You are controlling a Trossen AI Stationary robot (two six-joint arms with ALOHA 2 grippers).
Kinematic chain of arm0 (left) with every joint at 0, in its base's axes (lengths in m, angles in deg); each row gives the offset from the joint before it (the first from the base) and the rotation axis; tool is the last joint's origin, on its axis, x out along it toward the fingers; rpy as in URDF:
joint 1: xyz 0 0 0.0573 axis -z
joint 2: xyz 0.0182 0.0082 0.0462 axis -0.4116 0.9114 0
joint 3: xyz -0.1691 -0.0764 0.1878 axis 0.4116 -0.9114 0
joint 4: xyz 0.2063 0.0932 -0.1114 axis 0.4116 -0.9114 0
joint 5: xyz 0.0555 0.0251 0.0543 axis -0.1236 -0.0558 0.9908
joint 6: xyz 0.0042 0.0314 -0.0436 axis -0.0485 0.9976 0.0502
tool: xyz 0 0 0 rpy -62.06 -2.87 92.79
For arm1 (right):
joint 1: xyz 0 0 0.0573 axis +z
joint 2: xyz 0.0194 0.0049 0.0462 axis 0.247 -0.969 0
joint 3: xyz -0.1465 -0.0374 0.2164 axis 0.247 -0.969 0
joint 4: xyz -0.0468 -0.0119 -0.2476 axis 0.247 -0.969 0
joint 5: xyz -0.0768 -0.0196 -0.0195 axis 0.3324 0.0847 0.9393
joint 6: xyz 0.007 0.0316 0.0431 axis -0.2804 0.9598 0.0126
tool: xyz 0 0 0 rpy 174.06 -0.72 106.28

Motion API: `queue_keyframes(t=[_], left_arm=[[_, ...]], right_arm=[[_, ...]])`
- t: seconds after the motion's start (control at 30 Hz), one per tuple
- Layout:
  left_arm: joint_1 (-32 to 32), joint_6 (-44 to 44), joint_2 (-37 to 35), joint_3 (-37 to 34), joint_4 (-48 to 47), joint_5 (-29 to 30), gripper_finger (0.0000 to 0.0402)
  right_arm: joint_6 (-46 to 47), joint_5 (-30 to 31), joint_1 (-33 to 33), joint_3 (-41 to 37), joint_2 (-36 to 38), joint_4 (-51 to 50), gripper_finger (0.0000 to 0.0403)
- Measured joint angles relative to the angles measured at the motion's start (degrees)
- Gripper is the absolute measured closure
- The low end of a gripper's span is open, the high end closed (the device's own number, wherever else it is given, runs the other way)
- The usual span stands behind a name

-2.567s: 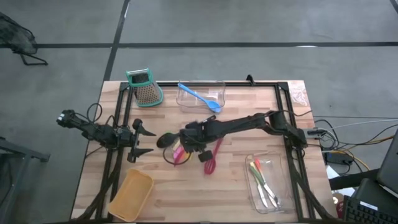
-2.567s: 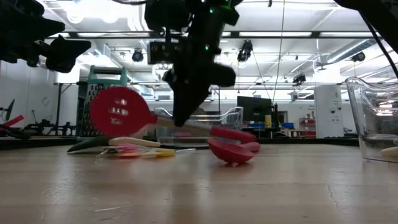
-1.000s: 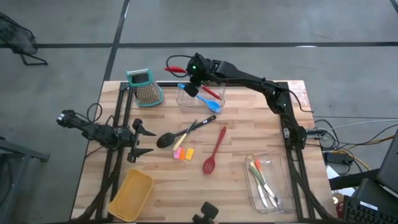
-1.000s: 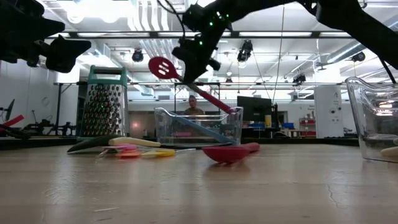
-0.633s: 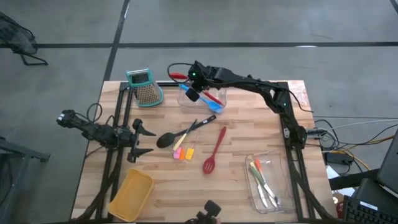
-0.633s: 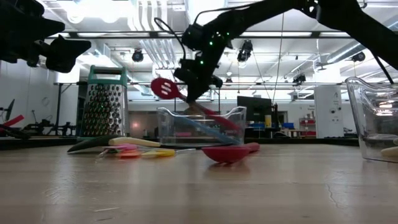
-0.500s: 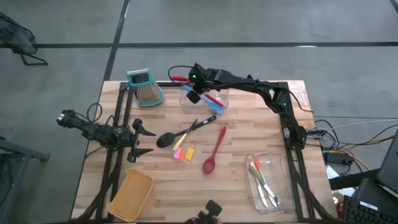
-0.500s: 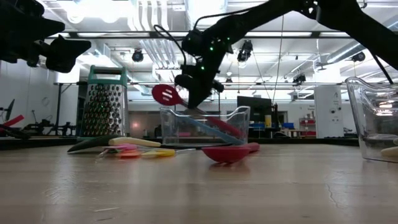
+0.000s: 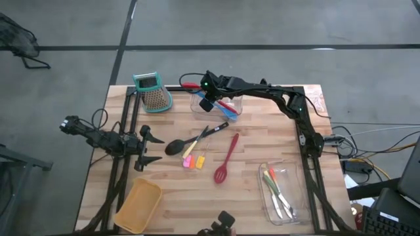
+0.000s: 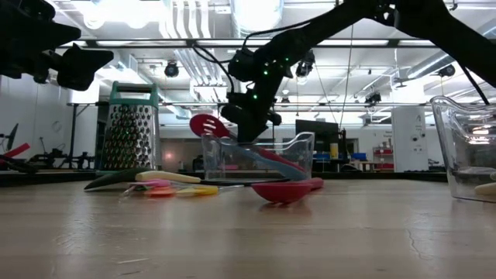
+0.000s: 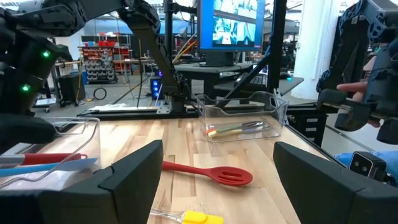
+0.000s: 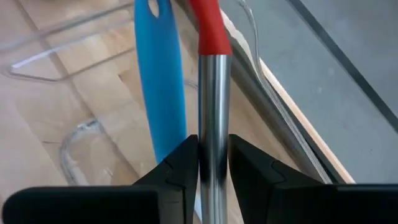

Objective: Pick & Place Kitchen Items
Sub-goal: Put the left red slotted spoon into the top transparent bin, then put the red slotted spoon into the top transparent bin

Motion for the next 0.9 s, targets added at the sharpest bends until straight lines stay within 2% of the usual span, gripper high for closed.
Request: queue_keyframes(t=[0.53,0.77,0.9], left_arm=[[0.0,0.0,0.0,0.0,0.0,0.0,0.0090],[0.0,0.0,0.0,0.0,0.0,0.0,0.0090],[0.0,0.0,0.0,0.0,0.0,0.0,0.0090]], right_arm=[[-6.6,0.0,3.4,9.2,0.0,-5.4,0.0228],[-13.8,-0.1,8.6,16.1,0.2,-23.2,0.0206],[-19.7,-3.7,13.0,16.2,0.2,-31.2,0.0206]])
